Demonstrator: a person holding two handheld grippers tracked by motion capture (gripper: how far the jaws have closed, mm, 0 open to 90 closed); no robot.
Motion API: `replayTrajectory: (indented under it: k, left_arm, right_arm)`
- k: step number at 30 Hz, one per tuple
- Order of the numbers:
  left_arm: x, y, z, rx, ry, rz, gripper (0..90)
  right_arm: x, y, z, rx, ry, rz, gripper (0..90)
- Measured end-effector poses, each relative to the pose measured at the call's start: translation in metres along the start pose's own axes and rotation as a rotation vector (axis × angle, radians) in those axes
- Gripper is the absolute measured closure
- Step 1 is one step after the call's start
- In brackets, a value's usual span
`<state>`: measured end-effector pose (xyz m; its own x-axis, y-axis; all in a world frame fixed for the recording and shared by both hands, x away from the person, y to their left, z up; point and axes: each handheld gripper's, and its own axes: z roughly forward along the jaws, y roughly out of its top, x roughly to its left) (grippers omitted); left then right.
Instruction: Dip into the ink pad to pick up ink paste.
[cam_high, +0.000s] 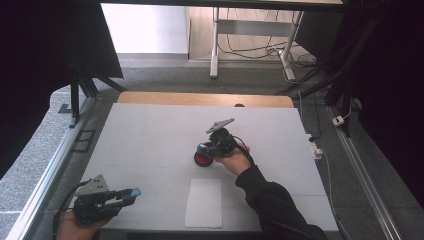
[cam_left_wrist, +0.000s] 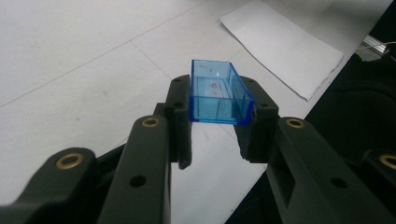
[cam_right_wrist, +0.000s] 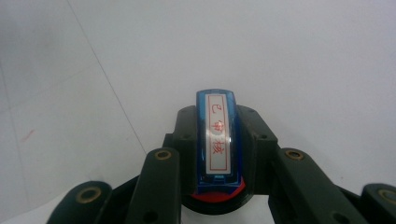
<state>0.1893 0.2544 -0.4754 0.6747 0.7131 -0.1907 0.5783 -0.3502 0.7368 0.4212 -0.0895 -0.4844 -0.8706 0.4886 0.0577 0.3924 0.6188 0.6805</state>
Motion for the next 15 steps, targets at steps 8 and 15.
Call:
replayTrajectory:
  k: [8,15]
  left_arm:
    - [0.000,0.000,0.000,0.001,0.001,0.003,68.4]
    - [0.000,0.000,0.000,-0.001,0.000,0.003,68.4]
  right_arm:
    - [0.018,0.003,0.001,0.030,-0.088,-0.131,71.6]
    - [0.021,0.004,0.001,0.036,-0.098,-0.150,71.5]
